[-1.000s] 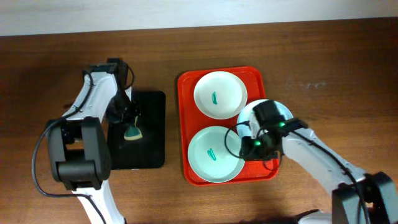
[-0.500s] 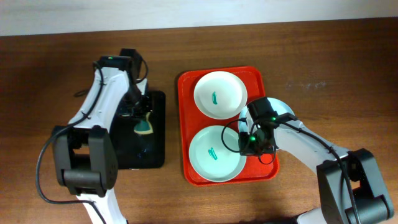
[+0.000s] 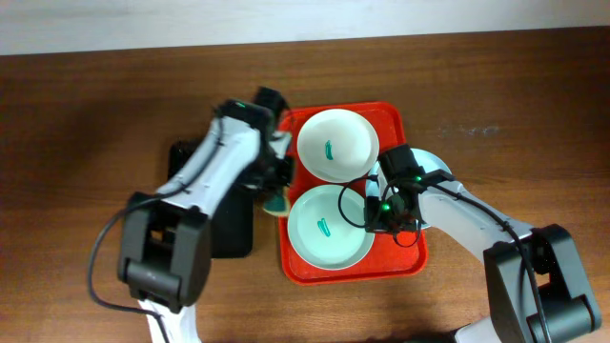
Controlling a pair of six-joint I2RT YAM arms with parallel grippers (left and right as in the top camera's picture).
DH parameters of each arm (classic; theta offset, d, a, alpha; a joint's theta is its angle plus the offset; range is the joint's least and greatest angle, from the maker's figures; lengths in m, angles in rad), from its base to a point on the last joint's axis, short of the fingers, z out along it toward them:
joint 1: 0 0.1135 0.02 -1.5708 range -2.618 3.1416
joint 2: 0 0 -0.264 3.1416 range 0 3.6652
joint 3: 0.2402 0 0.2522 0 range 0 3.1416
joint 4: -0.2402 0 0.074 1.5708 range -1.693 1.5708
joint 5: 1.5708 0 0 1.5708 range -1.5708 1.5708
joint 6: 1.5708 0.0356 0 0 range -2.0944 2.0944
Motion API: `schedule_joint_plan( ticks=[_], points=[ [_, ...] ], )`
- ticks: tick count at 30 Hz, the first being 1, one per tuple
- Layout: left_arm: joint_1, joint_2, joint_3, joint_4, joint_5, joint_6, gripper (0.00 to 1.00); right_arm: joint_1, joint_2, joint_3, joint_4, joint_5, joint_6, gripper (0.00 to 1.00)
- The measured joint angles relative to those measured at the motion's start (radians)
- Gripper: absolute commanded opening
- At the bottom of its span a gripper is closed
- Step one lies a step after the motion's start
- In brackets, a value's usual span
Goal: Clean dirty plates on tray and stack at the side
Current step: 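Lift the sponge with the left gripper toward the plate held by the right, then scrub the pale green plate with the sponge in the left gripper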
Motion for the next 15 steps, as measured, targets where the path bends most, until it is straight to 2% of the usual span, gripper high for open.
schedule_joint_plan(
  ticks=[6, 10, 15],
  points=[
    [-0.15, 0.0, -0.128, 0.165, 0.053, -0.119, 0.0, 0.0, 0.0, 0.0, 0.002, 0.002, 0.001, 0.04],
    [-0.169, 0.0, -0.153, 0.28, 0.148, -0.173, 0.0, 0.0, 0.0, 0.0, 0.0, 0.002, 0.002, 0.04],
    [-0.181, 0.031, -0.153, 0.303, 0.192, -0.245, 0.0, 0.0, 0.0, 0.001, -0.002, 0.003, 0.003, 0.04]
  ],
)
